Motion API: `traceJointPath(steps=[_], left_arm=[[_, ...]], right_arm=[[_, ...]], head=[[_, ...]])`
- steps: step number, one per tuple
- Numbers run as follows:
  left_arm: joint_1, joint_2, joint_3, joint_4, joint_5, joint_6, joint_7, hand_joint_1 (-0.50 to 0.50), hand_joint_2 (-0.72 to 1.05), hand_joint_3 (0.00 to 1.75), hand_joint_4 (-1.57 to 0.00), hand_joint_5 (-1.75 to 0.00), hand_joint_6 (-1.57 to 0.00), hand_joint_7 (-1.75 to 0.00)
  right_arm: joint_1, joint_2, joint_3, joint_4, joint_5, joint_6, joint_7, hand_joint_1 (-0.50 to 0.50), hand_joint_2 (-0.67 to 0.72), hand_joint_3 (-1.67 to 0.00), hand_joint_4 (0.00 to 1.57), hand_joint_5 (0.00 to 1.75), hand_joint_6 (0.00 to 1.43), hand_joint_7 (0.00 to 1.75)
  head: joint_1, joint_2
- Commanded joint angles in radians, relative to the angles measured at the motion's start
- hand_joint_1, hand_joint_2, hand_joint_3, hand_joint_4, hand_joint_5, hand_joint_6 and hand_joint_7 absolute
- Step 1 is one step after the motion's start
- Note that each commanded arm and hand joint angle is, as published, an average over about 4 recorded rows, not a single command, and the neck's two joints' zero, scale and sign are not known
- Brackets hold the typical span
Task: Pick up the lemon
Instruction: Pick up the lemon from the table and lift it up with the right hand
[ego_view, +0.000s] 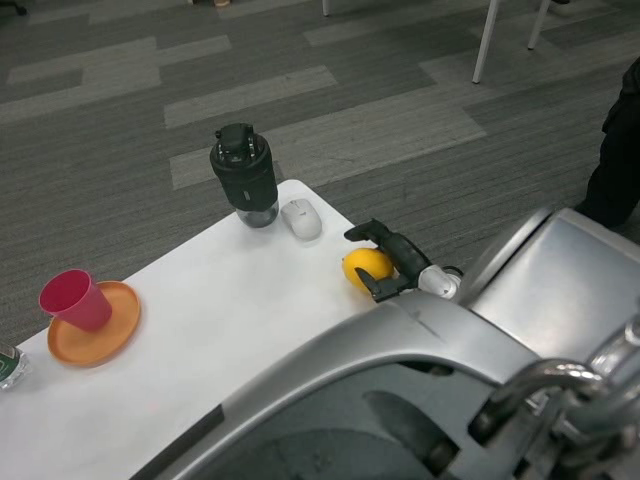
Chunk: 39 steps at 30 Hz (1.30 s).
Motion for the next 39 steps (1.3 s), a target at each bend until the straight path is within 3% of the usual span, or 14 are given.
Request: traceJointPath(steps=[1, 7, 13, 19, 25, 33, 39], left_arm=[[-0.002, 0.005, 0.010, 0.001, -0.003, -0.003, -0.002, 0.50, 0.96, 0.09, 0.00, 0.00, 0.00, 0.00], [-0.002, 0.005, 0.010, 0.001, -0.003, -0.003, -0.002, 0.50, 0.96, 0.04, 0.00, 0.00, 0.00, 0.00], [-0.002, 0.005, 0.011, 0.001, -0.003, -0.004, -0.001, 0.50, 0.96, 0.09, 0.00, 0.00, 0.00, 0.00], [-0.002, 0.005, 0.012, 0.001, -0.003, -0.004, -0.001, 0.50, 0.96, 0.09, 0.00, 0.00, 0.00, 0.00], [-0.002, 0.004, 0.011, 0.001, -0.003, -0.007, -0.001, 0.50, 0.96, 0.09, 0.00, 0.00, 0.00, 0.00], [-0.001, 0.005, 0.012, 0.000, -0.003, -0.009, -0.001, 0.50, 0.96, 0.09, 0.00, 0.00, 0.00, 0.00], [0.006, 0.007, 0.021, -0.009, -0.003, -0.014, -0.001, 0.50, 0.96, 0.09, 0.00, 0.00, 0.00, 0.00]], right_arm=[[-0.029, 0.005, 0.040, 0.004, 0.059, -0.006, -0.010, -0.38, -0.54, -1.43, 0.03, 1.58, 0.00, 0.86], [-0.045, 0.009, 0.181, -0.004, 0.197, -0.022, -0.014, -0.38, -0.54, -1.41, 0.03, 1.62, 0.00, 0.91], [-0.053, 0.012, 0.262, -0.070, 0.257, -0.037, -0.019, -0.38, -0.54, -1.41, 0.03, 1.65, 0.00, 0.91], [-0.055, 0.006, 0.421, -0.140, 0.430, -0.037, -0.033, -0.38, -0.54, -1.41, 0.03, 1.65, 0.00, 0.91], [-0.096, -0.006, 0.548, -0.192, 0.508, -0.036, -0.062, -0.38, -0.54, -1.43, 0.06, 1.65, 0.00, 0.98], [-0.170, -0.017, 0.742, -0.200, 0.630, -0.035, -0.098, -0.38, -0.54, -1.43, 0.09, 1.65, 0.00, 0.98], [-0.207, -0.019, 0.825, -0.189, 0.703, -0.033, -0.150, -0.38, -0.54, -1.43, 0.14, 1.65, 0.03, 1.03]], head=[[0.001, 0.000], [0.010, 0.005], [0.013, 0.008], [0.057, 0.028], [0.098, 0.041], [0.310, 0.061], [0.470, 0.070]])
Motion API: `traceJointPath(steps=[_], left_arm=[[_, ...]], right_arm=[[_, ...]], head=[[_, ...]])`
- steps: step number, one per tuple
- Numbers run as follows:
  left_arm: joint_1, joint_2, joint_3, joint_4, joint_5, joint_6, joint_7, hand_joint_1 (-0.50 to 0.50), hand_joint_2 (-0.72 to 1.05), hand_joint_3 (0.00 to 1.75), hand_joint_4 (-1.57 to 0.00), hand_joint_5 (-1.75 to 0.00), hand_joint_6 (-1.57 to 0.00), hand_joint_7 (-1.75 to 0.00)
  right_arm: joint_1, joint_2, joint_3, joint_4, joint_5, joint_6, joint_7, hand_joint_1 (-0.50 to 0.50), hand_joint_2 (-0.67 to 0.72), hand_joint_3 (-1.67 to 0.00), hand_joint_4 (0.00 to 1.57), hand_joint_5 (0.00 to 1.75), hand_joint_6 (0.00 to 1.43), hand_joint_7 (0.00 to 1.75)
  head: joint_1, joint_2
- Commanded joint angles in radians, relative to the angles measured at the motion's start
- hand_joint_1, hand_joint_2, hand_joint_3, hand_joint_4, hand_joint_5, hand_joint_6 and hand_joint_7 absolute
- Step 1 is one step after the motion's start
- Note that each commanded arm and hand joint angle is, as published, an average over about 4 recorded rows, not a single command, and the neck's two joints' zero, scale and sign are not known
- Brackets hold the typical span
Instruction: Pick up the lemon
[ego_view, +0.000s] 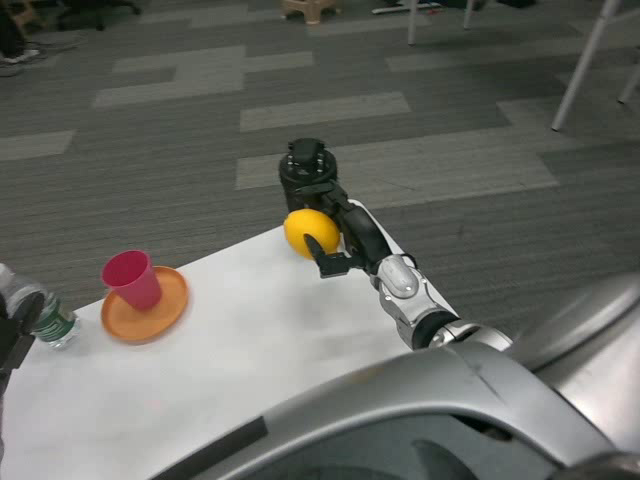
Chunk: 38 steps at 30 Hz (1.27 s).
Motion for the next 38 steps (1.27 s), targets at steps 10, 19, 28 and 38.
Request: traceJointPath(steps=[10, 19, 28, 38], left_arm=[[0.007, 0.010, 0.020, -0.014, -0.003, -0.014, -0.001, 0.50, 0.94, 0.09, 0.00, 0.00, 0.00, 0.00], [0.012, 0.010, 0.020, -0.015, -0.003, -0.015, -0.001, 0.50, 0.96, 0.09, 0.00, 0.00, 0.00, 0.00], [0.021, 0.008, 0.028, -0.018, -0.003, -0.020, -0.002, 0.50, 0.91, 0.09, 0.00, 0.00, 0.00, 0.00], [0.021, 0.007, 0.029, -0.019, -0.002, -0.023, -0.003, 0.50, 0.87, 0.09, 0.00, 0.00, 0.00, 0.00]], right_arm=[[-0.064, 0.007, 0.168, 0.000, 0.123, -0.006, -0.047, -0.38, -0.54, -1.43, 0.21, 1.65, 0.06, 1.12], [-0.068, 0.030, 0.227, -0.017, 0.130, -0.006, -0.064, -0.38, -0.54, -1.43, 0.26, 1.65, 0.09, 1.12], [-0.070, 0.032, 0.229, -0.027, 0.132, -0.007, -0.065, -0.38, -0.54, -1.43, 0.26, 1.65, 0.09, 1.17], [-0.072, 0.033, 0.230, -0.037, 0.132, -0.006, -0.069, -0.38, -0.54, -1.43, 0.28, 1.65, 0.10, 1.19]], head=[[0.261, -0.007], [0.382, -0.032], [0.409, -0.027], [0.423, 0.015]])
